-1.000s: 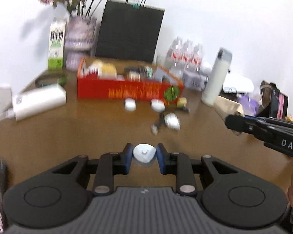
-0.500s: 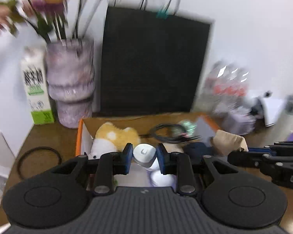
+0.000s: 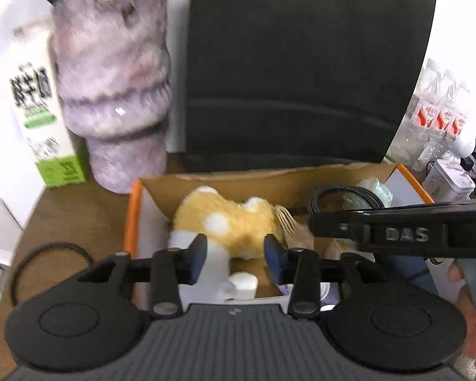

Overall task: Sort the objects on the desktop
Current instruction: 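Carry the tan cloth and white cap into the box and open both tools, then move both open tools back over the table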

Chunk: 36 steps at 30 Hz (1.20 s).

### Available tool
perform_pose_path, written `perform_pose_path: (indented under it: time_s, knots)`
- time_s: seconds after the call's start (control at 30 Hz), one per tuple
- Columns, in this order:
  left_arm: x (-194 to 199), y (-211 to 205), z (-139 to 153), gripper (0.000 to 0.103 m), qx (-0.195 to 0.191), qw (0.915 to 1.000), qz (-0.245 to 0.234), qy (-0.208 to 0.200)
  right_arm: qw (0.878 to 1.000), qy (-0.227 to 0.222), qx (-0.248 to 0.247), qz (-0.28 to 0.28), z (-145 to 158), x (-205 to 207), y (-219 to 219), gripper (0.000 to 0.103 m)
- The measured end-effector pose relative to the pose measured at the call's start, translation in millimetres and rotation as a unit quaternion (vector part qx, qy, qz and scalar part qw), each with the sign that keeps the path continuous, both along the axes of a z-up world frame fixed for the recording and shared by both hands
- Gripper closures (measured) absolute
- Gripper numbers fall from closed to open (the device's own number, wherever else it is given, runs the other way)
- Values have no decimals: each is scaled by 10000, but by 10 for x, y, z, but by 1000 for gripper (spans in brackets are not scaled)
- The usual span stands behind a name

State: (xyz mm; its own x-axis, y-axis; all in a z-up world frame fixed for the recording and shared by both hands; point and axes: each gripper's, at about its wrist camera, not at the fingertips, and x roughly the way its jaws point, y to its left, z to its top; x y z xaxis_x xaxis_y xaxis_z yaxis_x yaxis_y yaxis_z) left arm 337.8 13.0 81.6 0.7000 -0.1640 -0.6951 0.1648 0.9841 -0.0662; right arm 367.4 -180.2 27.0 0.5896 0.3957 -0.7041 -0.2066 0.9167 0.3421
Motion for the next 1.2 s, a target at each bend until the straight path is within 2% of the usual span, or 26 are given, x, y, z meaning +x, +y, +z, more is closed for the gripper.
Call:
perform_pose_path:
  time_s: [0.03,0.1,0.17,0.23,0.3,0.33,0.47,0.5,0.53,0.6,0.7,0.8,0.9,1.0,1.2]
  knots:
    - [-29,29,44,60,-9,10000,55,-29,9999,-89,-39,26,50,-52,-18,64]
    - [-125,78,173,57,-53,9999,138,-86,9993,-347,-127,79,198,-196,-60,61]
    - [-318,92,300,50,35,9995,230,-200,9977,-603,-288,86,362,-415,-134,55]
    - [-533,80,400,41,166,9989,305,-299,9958,-796,-449,-7,505,-656,-221,43]
    - [-827,54,475,39,257,9980,368,-444,9945,-869,-581,-115,592,-933,-309,40]
    - [-986,44,494,34,263,9975,379,-535,9942,-888,-601,-123,615,-1077,-353,39]
    - [-1727,-24,434,20,111,9960,405,-788,9915,-1072,-731,-96,523,-1816,-463,31]
    - [-1929,-42,367,13,5,9957,451,-807,9902,-1134,-814,-87,453,-2038,-471,25]
    - [-2097,-59,291,7,-62,9954,538,-791,9888,-1185,-903,-47,373,-2208,-472,23]
    - [-2442,-123,99,2,-54,9935,839,-766,9845,-1334,-1140,17,205,-2571,-481,23]
    - [-2926,-176,-160,1,-19,9926,1010,-675,9759,-1514,-1572,-52,-41,-3102,-482,23]
    - [-3341,-141,-369,0,0,9928,980,-683,9767,-1466,-1565,-133,-193,-3478,-516,22]
    - [-3649,-84,-491,0,-43,9933,955,-655,9773,-1489,-1489,-218,-302,-3805,-553,15]
    - [-3864,-60,-565,0,-63,9940,802,-740,9795,-1356,-1471,-257,-401,-4028,-554,15]
    - [-3949,-105,-710,0,51,9955,686,-655,9808,-1271,-1433,-356,-499,-4200,-486,15]
